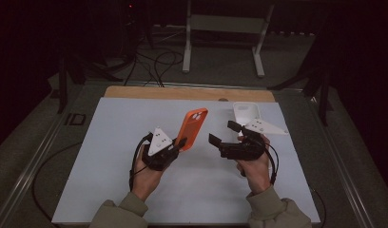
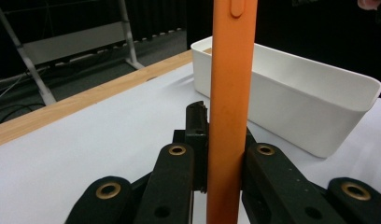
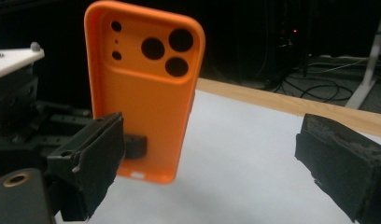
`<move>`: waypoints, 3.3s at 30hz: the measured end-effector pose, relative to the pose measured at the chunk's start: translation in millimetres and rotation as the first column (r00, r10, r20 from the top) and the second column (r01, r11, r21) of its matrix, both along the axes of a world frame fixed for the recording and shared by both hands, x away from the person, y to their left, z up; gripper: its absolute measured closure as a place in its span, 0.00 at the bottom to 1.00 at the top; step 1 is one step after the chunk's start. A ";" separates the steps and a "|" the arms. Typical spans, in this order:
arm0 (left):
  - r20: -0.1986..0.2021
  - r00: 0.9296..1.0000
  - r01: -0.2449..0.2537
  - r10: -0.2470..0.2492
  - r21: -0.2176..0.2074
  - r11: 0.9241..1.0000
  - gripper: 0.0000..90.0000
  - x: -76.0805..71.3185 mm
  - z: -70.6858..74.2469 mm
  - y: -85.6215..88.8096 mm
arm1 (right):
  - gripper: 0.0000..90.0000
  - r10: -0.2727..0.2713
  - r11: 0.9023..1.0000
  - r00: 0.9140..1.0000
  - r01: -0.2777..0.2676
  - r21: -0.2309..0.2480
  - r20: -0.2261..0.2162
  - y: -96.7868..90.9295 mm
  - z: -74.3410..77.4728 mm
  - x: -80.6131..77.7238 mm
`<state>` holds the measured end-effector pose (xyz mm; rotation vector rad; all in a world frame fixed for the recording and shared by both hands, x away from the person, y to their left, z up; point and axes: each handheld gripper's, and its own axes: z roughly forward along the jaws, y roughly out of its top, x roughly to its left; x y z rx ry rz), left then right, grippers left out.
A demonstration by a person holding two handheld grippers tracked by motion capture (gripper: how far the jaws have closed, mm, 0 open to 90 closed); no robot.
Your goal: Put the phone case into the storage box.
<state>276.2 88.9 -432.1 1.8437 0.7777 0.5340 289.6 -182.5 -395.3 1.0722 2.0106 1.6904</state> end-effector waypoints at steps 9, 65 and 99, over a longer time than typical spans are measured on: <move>-0.012 1.000 0.016 -0.016 -0.002 1.000 0.95 -0.3 -2.1 -7.2 | 0.09 -0.009 0.999 1.000 0.010 0.033 -0.013 11.5 5.5 2.6; -0.017 0.997 0.083 -0.082 0.082 0.993 0.94 -7.7 -10.3 -36.5 | 0.16 -0.094 0.991 0.994 0.098 0.094 -0.047 43.6 11.1 2.8; -0.085 0.992 0.089 -0.091 -0.023 0.996 0.02 -0.7 -2.4 -23.3 | 0.17 -0.095 0.995 0.995 0.096 0.028 -0.028 49.6 9.7 -0.2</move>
